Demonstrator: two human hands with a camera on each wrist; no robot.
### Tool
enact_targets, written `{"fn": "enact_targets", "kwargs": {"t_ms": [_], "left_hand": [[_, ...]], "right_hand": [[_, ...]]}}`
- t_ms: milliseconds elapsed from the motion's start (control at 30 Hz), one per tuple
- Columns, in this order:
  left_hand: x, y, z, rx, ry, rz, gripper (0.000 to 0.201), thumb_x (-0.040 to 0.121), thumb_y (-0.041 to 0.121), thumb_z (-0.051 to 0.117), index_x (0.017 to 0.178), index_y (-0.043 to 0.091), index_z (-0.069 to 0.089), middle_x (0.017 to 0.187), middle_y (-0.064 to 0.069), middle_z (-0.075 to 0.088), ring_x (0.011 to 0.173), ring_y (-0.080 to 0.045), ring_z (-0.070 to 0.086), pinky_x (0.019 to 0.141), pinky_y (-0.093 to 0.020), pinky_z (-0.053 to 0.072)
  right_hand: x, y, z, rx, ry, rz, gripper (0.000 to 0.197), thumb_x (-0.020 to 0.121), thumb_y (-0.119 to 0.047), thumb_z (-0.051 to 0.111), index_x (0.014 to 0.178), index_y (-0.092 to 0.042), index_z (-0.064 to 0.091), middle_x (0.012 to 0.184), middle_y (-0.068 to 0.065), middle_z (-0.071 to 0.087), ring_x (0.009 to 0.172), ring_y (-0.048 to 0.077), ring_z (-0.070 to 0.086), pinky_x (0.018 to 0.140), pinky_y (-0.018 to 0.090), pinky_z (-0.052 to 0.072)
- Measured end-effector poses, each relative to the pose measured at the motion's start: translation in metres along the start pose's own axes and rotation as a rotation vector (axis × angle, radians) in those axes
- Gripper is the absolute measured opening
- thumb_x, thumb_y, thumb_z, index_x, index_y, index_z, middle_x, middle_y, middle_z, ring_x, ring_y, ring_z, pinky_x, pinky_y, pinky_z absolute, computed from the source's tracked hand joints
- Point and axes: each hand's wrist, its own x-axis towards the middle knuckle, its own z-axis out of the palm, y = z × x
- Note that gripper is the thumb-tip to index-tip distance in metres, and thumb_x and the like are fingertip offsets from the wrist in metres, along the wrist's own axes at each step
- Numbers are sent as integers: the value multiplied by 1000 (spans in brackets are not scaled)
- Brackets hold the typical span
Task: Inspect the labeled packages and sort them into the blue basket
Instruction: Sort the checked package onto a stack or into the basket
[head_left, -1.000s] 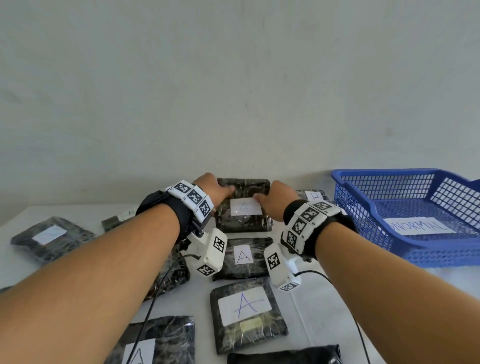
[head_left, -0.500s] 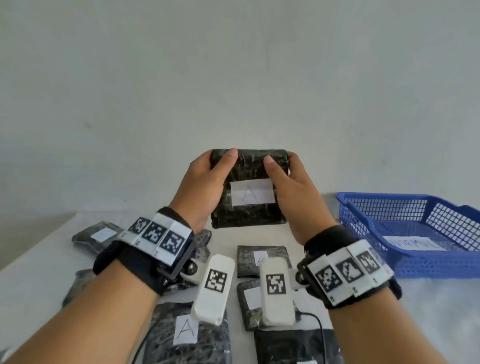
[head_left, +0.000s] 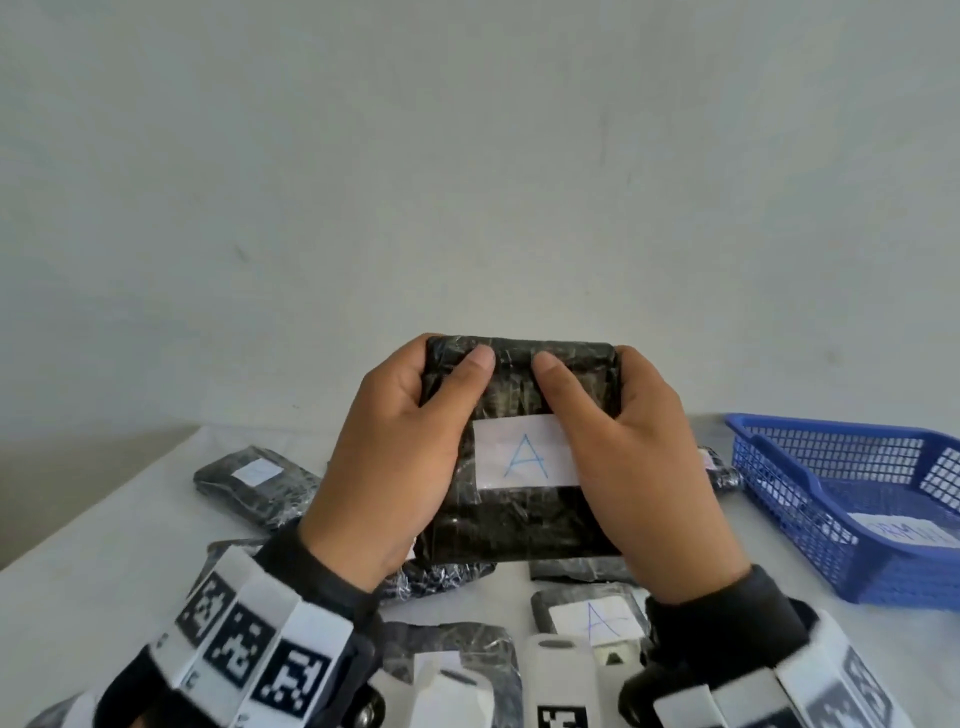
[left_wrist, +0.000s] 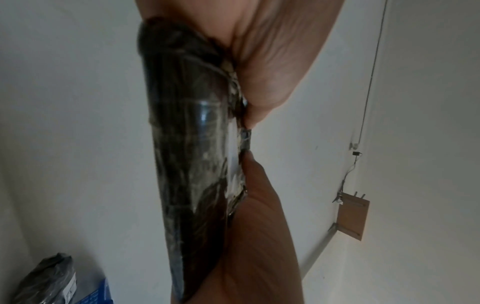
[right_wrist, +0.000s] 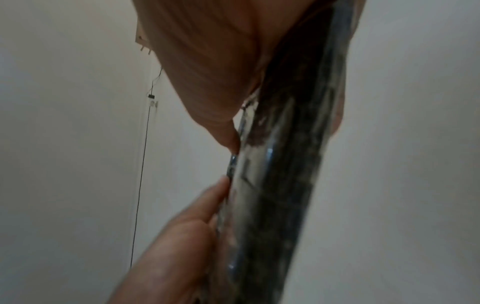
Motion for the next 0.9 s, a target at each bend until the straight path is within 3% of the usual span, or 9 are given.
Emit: {"fn": "enact_targets", "kwargs": {"t_ms": [100,200,267,333,500,633,733,833,900], "left_hand": [[0,0,-1,-17,-9,-27,16,101,28,63,98,19,75,94,-4,80,92,-26,77,92,-56,59],[0,-4,-3,32,-15,-13,15,102,28,61,101,20,74,96,-6,78,94,-29,75,94,-57,57],[-1,-6,-5,36,-29,-34,17,101,33,61,97,21,73,97,-20,72,95,-43,70,93,-64,55],[-2,-6,-6,53,-55,-47,18,102,34,60,95,22,71,100,-25,68,97,-48,66,92,-68,53],[-2,-10,-3,64,-85,-39,17,103,30,58,93,24,71,92,-12,73,88,-32,72,91,-56,56],[-3,-13,0,68,-108,-28,16,105,30,58,100,28,72,97,-2,77,97,-28,74,95,-62,55],[-2,-12,-1,65,-105,-36,18,106,28,56,99,27,73,97,0,77,97,-27,74,94,-58,57],[-3,-10,-2,65,-115,-56,20,106,28,54,101,22,72,98,-3,79,93,-21,76,87,-46,59],[-3,-10,-2,50,-110,-79,23,106,34,54,100,20,72,103,-17,75,97,-37,73,91,-57,59]], "right_hand": [[0,2,3,-22,53,-52,35,91,-49,70,89,-14,64,80,2,72,75,22,68,73,46,57],[1,2,2,-26,-4,1,33,88,-50,73,93,-18,66,83,-3,74,76,13,69,69,30,55],[1,4,0,-81,-35,10,35,88,-51,74,96,-17,67,87,-3,75,82,14,71,71,31,57],[3,5,-3,-143,-42,9,36,88,-51,73,96,-17,66,88,-3,74,84,15,70,72,34,56],[4,7,-10,-160,-48,62,37,86,-54,74,101,-21,63,91,-7,73,82,7,69,70,23,56],[3,7,-10,-122,-36,60,32,87,-47,76,100,-22,61,89,-9,72,79,0,66,62,12,50],[4,7,-8,-116,-29,41,30,89,-46,75,100,-22,62,90,-7,73,79,2,68,67,18,54],[5,10,-8,-79,-31,22,31,94,-46,69,98,-16,63,90,2,74,85,23,71,80,45,59],[6,12,-9,-49,-44,20,36,97,-47,67,99,-11,64,92,12,74,88,36,69,82,58,58]]}}
